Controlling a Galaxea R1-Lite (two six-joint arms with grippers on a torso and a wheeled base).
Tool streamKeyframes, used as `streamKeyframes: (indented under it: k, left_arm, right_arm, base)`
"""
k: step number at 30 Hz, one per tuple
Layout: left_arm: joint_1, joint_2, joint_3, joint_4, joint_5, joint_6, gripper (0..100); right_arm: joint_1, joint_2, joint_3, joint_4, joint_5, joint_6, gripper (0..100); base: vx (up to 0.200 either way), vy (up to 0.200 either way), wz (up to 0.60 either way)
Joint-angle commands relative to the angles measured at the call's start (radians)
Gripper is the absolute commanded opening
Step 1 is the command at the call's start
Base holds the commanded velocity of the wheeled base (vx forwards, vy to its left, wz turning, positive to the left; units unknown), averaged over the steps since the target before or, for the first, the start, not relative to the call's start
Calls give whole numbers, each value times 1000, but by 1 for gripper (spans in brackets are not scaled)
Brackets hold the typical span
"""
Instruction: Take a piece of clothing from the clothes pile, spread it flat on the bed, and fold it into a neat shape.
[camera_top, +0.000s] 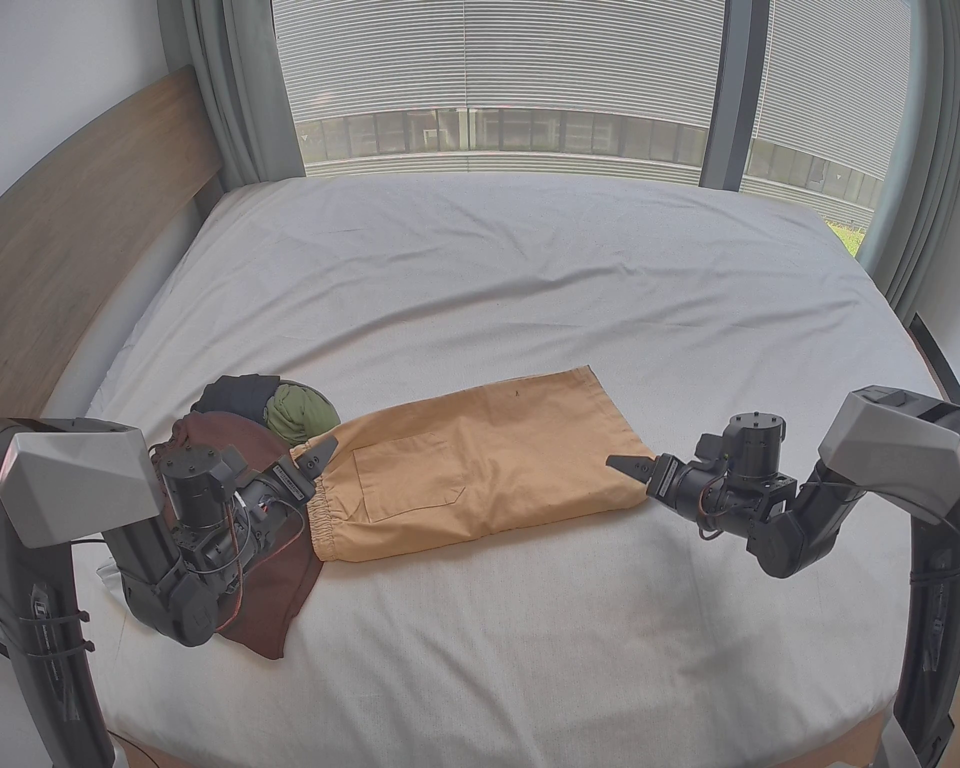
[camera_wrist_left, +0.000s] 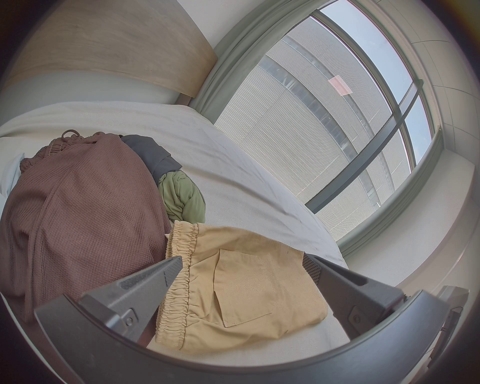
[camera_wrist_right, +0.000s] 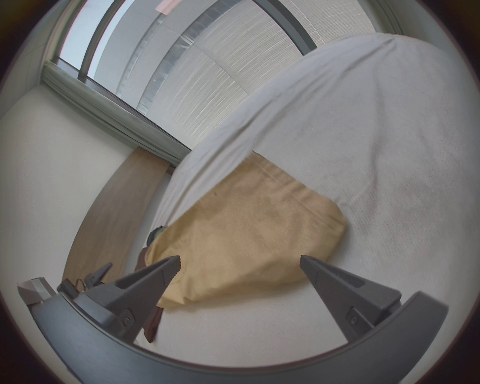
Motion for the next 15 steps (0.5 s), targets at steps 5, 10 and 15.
streamKeyframes:
  k: [5,10,15]
  left_arm:
    - [-1,20,-1,-2,0,1,100]
    - [-1,23,-1,-2,0,1,100]
    - [-1,25,-1,-2,0,2,100]
  right_arm:
    - [-3,76,33,-3,-1,0,100]
    - [-3,104,20,-6,-1,0,100]
    - [-1,154,-36,-14,-4,6,100]
  base:
    - [0,0,0]
    - [0,0,0]
    - [0,0,0]
